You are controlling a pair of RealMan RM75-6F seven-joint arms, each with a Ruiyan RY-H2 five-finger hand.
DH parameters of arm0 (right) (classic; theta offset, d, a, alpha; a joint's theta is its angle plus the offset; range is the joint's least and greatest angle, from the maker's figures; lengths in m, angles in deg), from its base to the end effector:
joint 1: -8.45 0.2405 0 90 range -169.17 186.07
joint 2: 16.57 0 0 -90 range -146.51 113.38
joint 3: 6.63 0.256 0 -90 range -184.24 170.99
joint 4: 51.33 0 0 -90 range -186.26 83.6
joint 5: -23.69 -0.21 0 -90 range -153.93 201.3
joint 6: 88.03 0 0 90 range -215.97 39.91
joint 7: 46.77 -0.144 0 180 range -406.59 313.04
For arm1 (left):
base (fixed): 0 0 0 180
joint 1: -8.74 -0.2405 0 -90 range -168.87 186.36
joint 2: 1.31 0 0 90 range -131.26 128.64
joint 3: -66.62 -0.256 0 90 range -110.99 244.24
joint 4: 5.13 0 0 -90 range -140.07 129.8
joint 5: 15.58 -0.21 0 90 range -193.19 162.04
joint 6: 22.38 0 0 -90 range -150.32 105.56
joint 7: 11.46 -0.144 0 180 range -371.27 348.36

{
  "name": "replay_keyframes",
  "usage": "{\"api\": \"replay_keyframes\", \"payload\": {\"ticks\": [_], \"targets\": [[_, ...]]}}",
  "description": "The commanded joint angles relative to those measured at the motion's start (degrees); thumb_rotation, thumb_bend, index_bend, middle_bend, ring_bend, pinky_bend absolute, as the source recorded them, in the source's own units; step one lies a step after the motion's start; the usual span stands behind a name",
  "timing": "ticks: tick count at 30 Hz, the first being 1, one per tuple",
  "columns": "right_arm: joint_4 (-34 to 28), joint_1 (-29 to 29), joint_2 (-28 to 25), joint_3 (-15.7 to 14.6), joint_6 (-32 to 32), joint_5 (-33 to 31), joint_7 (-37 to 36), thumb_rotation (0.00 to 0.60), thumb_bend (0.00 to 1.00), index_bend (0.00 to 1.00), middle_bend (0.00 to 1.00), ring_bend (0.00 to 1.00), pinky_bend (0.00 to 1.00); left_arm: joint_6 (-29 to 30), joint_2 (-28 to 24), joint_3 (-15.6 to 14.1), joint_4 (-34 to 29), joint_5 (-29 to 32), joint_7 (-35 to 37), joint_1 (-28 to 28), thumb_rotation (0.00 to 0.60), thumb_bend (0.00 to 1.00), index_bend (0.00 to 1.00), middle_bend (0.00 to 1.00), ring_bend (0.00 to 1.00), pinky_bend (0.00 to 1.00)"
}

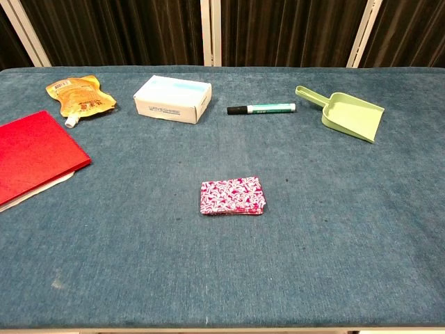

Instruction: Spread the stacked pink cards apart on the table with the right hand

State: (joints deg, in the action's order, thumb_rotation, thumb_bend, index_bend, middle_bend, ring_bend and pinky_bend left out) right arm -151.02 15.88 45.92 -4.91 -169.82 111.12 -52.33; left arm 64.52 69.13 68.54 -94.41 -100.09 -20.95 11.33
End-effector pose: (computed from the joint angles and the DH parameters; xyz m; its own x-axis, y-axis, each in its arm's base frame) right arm -0.2799 -0.1869 0.1451 0.2173 -0.0815 0.9727 -0.9744 -0.0761 0.2113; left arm -0.3208 0.1650 0.1313 0.4922 0.0137 0.8704 0.8689 0.0522 -0.4922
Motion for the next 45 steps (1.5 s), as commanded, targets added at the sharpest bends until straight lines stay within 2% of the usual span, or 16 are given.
{"api": "replay_keyframes", "payload": {"ticks": [1, 5, 8, 12, 16, 21, 27, 32, 39, 45], "targets": [[-0.94, 0.56, 0.11, 0.44, 0.48, 0.06, 0.28, 0.600, 0.25, 0.05, 0.08, 0.00, 0.04, -0.17, -0.03, 0.19, -0.20, 0.27, -0.07, 0.11, 0.600, 0.13, 0.07, 0.00, 0.00, 0.00], [-2.80, 1.73, 1.10, 0.20, 2.01, 1.40, 1.74, 0.600, 0.25, 0.05, 0.08, 0.00, 0.04, -0.59, -0.05, 0.33, -0.13, 0.44, -0.31, 0.39, 0.600, 0.13, 0.07, 0.00, 0.00, 0.00], [-5.63, 4.11, 1.99, -0.65, 6.07, 3.26, 3.82, 0.600, 0.25, 0.05, 0.08, 0.00, 0.04, -0.78, 0.00, 0.18, -0.08, 0.10, -0.40, 0.57, 0.600, 0.13, 0.07, 0.00, 0.00, 0.00], [-8.99, 7.82, 5.85, -0.17, 11.59, 3.46, 12.61, 0.600, 0.25, 0.08, 0.08, 0.00, 0.12, -0.49, 0.23, 0.08, 0.08, -0.28, -0.20, 0.53, 0.600, 0.13, 0.07, 0.00, 0.00, 0.00], [-11.78, 12.25, 12.92, 2.03, 18.43, -2.66, 21.63, 0.600, 0.25, 0.14, 0.08, 0.00, 0.13, -0.15, 0.47, -0.03, 0.62, -0.11, 0.36, 0.16, 0.600, 0.13, 0.07, 0.00, 0.00, 0.00], [-10.08, 17.63, 22.76, 5.32, 23.45, -13.90, 33.25, 0.600, 0.29, 0.21, 0.08, 0.00, 0.14, -0.09, 0.80, -0.36, 1.81, 0.08, 1.37, -0.29, 0.600, 0.13, 0.07, 0.00, 0.00, 0.00], [-5.59, 23.20, 32.23, 8.07, 24.33, -25.99, 43.30, 0.600, 0.33, 0.26, 0.08, 0.00, 0.14, -0.54, 1.10, -0.48, 3.33, 0.23, 2.65, -0.33, 0.600, 0.13, 0.07, 0.00, 0.00, 0.00], [-1.98, 27.30, 38.20, 9.13, 23.38, -33.08, 48.94, 0.600, 0.39, 0.30, 0.08, 0.00, 0.13, -1.51, 1.72, -0.53, 4.55, 0.52, 3.29, -0.02, 0.600, 0.13, 0.07, 0.00, 0.00, 0.00], [1.84, 30.44, 43.34, 9.33, 20.31, -36.74, 52.62, 0.600, 0.43, 0.33, 0.08, 0.00, 0.13, -2.23, 2.28, -0.53, 5.92, 0.62, 4.05, 0.28, 0.600, 0.13, 0.07, 0.00, 0.00, 0.00], [3.67, 31.62, 44.28, 9.31, 19.37, -38.65, 52.78, 0.600, 0.43, 0.33, 0.08, 0.00, 0.13, -2.61, 2.47, -0.45, 6.68, 0.80, 4.48, 0.44, 0.600, 0.13, 0.07, 0.00, 0.00, 0.00]]}}
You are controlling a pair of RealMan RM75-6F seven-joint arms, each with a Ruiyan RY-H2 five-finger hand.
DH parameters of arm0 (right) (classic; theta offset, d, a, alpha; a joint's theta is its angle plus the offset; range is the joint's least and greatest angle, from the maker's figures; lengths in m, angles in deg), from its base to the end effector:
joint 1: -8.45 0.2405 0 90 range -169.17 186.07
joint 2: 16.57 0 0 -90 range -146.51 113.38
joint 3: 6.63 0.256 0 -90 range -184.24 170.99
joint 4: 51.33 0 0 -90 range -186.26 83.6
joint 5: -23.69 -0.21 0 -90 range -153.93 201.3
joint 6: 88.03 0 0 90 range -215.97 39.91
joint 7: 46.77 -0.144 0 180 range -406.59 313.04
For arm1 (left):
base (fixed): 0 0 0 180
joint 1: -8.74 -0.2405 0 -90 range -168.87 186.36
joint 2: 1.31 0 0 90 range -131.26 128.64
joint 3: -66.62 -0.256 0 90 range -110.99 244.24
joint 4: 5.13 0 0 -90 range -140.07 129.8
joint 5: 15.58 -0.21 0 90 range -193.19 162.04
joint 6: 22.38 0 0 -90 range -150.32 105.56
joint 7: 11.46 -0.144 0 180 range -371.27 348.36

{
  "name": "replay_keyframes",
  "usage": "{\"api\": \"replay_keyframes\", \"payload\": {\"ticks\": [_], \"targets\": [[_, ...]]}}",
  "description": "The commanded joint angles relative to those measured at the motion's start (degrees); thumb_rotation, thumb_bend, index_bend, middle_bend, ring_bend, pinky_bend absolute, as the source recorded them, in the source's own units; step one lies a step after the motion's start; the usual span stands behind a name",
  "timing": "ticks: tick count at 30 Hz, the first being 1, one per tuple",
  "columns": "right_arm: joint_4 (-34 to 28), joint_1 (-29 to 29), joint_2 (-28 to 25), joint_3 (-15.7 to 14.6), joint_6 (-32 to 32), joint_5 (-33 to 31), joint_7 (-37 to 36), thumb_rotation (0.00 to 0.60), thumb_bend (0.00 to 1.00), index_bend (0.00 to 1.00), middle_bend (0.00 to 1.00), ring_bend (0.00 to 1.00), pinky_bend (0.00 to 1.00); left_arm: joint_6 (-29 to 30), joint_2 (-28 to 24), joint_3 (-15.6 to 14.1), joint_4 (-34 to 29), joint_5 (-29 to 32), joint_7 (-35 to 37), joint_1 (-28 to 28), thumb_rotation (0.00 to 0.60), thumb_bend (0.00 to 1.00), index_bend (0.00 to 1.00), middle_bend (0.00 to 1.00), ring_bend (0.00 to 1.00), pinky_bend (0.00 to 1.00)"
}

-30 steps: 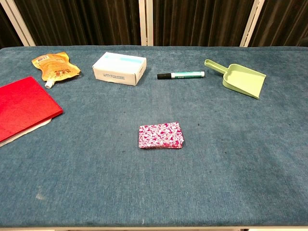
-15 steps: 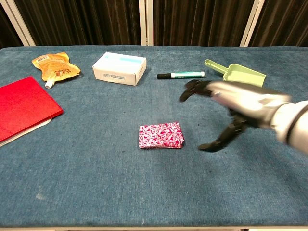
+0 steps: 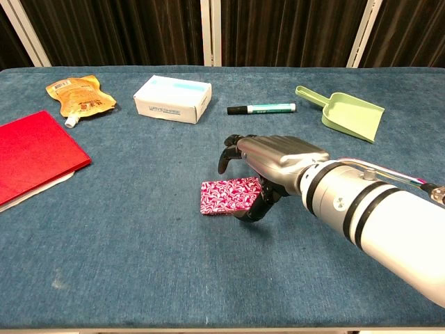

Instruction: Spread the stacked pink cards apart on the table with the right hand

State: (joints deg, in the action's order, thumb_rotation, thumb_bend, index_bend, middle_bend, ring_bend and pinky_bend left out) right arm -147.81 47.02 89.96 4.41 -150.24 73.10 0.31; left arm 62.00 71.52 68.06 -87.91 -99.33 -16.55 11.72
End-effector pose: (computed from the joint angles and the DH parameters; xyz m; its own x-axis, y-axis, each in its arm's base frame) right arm -0.0789 -0.2541 -0.0970 0.4024 -0.4236 0.8115 -0.8992 -0.3491 0.2636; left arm -0.3421 0.1660 0.1219 0.4843 0.0570 0.8730 0.8712 0.0599 -0.4872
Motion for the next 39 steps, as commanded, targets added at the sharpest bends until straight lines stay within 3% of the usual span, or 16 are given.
{"api": "replay_keyframes", "payload": {"ticks": [1, 17, 26, 39], "targets": [[0.68, 0.69, 0.32, -0.04, -0.23, -0.90, 0.25, 0.600, 0.43, 0.33, 0.08, 0.00, 0.13, -0.12, 0.12, 0.05, 0.26, 0.06, 0.10, 0.08, 0.600, 0.13, 0.07, 0.00, 0.00, 0.00], [1.73, 4.00, 0.66, -0.08, -0.05, -5.78, 0.58, 0.600, 0.48, 0.36, 0.10, 0.00, 0.12, -0.57, 0.53, 0.13, 0.92, 0.42, 0.04, 0.26, 0.600, 0.13, 0.07, 0.00, 0.00, 0.00], [2.79, 5.20, 1.36, -0.57, -0.55, -6.92, 0.24, 0.600, 0.53, 0.46, 0.13, 0.00, 0.12, -0.61, 0.93, 0.04, 1.56, 0.55, 0.41, 0.14, 0.600, 0.13, 0.07, 0.00, 0.00, 0.00], [0.40, 3.92, -0.95, -1.10, -2.21, -2.53, -5.32, 0.600, 0.58, 0.52, 0.16, 0.03, 0.12, -0.19, 0.98, -0.05, 2.16, 0.28, 1.04, -0.11, 0.600, 0.13, 0.07, 0.00, 0.00, 0.00]]}}
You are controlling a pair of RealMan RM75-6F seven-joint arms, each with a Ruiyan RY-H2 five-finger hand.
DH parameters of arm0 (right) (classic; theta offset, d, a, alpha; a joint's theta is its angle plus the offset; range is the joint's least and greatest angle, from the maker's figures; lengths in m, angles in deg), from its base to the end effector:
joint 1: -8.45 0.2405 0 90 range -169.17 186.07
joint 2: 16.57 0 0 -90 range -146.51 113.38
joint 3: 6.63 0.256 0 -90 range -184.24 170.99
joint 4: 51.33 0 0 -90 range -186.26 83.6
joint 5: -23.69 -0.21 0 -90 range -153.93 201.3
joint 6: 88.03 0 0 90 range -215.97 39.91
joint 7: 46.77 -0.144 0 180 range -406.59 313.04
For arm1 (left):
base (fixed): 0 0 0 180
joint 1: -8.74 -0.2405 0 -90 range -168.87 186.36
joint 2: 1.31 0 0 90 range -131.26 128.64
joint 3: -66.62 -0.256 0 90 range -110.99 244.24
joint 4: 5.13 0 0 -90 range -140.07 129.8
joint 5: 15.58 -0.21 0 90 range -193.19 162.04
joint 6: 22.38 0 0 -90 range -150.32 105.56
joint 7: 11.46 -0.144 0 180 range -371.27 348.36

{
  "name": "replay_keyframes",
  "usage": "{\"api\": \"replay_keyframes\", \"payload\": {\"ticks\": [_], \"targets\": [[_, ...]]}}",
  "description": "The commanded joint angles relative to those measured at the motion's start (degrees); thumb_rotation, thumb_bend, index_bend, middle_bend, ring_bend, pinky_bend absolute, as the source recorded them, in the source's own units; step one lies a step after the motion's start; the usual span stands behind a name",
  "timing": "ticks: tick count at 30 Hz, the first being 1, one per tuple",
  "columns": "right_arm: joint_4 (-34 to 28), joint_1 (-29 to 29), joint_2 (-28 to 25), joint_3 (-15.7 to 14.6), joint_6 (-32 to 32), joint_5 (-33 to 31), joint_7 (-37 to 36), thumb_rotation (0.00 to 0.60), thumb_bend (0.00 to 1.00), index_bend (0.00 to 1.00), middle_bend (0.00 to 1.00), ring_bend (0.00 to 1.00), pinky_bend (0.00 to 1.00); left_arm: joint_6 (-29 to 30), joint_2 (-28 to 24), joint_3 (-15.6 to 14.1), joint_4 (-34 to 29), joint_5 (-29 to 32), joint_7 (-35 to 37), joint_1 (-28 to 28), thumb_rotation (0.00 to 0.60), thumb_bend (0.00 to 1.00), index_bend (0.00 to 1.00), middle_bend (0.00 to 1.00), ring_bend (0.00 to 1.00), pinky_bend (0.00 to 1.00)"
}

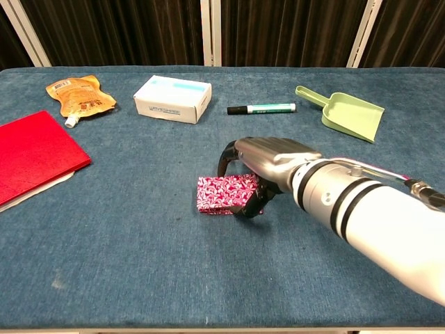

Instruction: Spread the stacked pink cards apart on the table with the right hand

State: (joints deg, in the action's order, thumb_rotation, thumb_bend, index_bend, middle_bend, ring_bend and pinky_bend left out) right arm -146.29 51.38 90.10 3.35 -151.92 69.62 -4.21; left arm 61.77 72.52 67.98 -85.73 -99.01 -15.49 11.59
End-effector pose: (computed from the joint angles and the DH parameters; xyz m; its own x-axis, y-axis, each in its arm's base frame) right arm -0.0759 -0.2619 -0.1007 0.3667 -0.4436 0.8177 -0.9165 -0.3230 0.2358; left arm -0.3489 0.1650 0.1195 0.4851 0.0620 0.8723 0.8697 0.0693 -0.4886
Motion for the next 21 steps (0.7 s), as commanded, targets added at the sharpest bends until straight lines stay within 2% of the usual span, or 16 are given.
{"api": "replay_keyframes", "payload": {"ticks": [1, 7, 10, 16, 21], "targets": [[-1.74, -0.65, -1.73, -0.01, -0.81, 1.34, -1.19, 0.600, 0.58, 0.52, 0.16, 0.03, 0.12, 0.06, -0.05, 0.05, -0.04, -0.04, -0.03, 0.03, 0.600, 0.13, 0.07, 0.00, 0.00, 0.00], [-5.51, -2.31, -7.87, 1.01, -1.77, 2.24, -4.20, 0.600, 0.58, 0.52, 0.16, 0.03, 0.12, 0.04, -0.18, 0.14, -0.38, -0.18, -0.35, 0.19, 0.600, 0.13, 0.07, 0.00, 0.00, 0.00], [-5.24, -2.76, -11.07, 2.04, -1.28, 0.99, -5.54, 0.600, 0.58, 0.52, 0.16, 0.03, 0.12, -0.19, -0.22, 0.09, -0.72, -0.31, -0.74, 0.39, 0.600, 0.13, 0.07, 0.00, 0.00, 0.00], [-0.20, -2.34, -14.96, 3.75, 2.17, -3.17, -7.93, 0.600, 0.58, 0.52, 0.16, 0.03, 0.12, -0.40, -0.40, 0.13, -1.66, -0.22, -1.73, 0.57, 0.600, 0.13, 0.07, 0.00, 0.00, 0.00], [4.84, -0.94, -15.29, 3.91, 5.72, -6.30, -8.56, 0.600, 0.58, 0.51, 0.16, 0.03, 0.12, -0.56, -0.68, 0.11, -2.54, -0.07, -2.67, 0.65, 0.600, 0.13, 0.07, 0.00, 0.00, 0.00]]}}
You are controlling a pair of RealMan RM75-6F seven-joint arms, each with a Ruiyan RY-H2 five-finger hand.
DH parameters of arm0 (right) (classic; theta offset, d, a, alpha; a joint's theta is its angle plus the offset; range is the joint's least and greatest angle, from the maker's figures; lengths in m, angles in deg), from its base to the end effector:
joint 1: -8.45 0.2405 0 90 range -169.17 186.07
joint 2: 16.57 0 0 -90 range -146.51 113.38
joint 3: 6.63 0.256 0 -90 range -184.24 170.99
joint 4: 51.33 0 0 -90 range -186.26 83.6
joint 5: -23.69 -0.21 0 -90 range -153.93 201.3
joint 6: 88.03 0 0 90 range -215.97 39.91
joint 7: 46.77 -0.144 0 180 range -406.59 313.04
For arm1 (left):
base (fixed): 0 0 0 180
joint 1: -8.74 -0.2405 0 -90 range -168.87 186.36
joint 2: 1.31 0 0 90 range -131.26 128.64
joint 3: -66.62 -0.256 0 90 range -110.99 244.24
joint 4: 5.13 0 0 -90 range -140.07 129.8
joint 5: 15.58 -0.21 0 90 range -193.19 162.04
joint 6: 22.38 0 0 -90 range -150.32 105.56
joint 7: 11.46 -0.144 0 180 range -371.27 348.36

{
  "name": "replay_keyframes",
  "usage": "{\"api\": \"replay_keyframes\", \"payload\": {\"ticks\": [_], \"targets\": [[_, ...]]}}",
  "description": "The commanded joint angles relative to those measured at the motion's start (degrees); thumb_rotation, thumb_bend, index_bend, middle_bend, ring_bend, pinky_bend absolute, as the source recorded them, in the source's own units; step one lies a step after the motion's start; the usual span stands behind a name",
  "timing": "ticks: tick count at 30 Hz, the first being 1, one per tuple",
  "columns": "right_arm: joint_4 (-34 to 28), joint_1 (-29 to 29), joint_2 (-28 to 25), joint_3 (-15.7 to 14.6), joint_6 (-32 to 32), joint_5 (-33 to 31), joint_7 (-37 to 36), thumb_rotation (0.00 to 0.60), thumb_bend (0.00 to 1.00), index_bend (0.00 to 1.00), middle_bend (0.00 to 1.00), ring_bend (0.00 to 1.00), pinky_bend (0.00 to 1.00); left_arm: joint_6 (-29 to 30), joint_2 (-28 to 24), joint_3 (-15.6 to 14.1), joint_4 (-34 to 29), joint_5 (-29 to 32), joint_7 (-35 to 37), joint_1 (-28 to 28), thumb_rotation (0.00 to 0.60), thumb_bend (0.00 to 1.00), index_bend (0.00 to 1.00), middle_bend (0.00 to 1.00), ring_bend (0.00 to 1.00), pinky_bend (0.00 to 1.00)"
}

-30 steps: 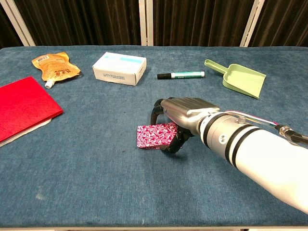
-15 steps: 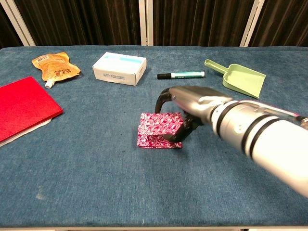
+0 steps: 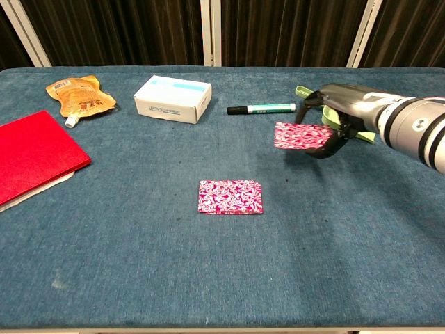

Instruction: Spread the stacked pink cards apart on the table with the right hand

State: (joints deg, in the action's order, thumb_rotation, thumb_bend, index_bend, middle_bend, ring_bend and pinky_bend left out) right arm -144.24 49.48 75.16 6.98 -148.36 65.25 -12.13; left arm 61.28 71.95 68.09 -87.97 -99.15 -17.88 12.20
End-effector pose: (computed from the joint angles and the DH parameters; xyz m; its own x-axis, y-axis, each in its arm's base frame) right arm -0.1498 -0.3264 -0.0276 0.3404 -0.3760 0.8618 -0.9402 -0.1236 0.3174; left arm -0.3407 0.1687 0.1178 0.4962 0.0669 0.8656 0.8646 0.0529 -0.4997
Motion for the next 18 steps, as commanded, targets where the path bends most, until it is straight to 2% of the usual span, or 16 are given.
{"api": "replay_keyframes", "payload": {"ticks": [1, 8, 18], "targets": [[3.65, 1.22, -0.16, 0.20, 2.61, -2.27, -0.67, 0.600, 0.58, 0.50, 0.16, 0.03, 0.12, -0.08, -0.15, 0.00, -0.44, 0.08, -0.43, 0.06, 0.600, 0.13, 0.07, 0.00, 0.00, 0.00], [7.60, 2.69, 1.44, -0.74, 4.41, -4.04, -0.53, 0.600, 0.59, 0.46, 0.16, 0.03, 0.10, -0.16, -0.40, 0.04, -1.07, 0.36, -1.09, 0.07, 0.600, 0.13, 0.07, 0.00, 0.00, 0.00], [7.17, 3.00, 1.25, -3.08, 4.28, -4.66, 0.52, 0.600, 0.58, 0.26, 0.16, 0.00, 0.06, -0.09, -0.20, -0.04, -0.67, 0.35, -0.73, 0.02, 0.600, 0.13, 0.07, 0.00, 0.00, 0.00]]}}
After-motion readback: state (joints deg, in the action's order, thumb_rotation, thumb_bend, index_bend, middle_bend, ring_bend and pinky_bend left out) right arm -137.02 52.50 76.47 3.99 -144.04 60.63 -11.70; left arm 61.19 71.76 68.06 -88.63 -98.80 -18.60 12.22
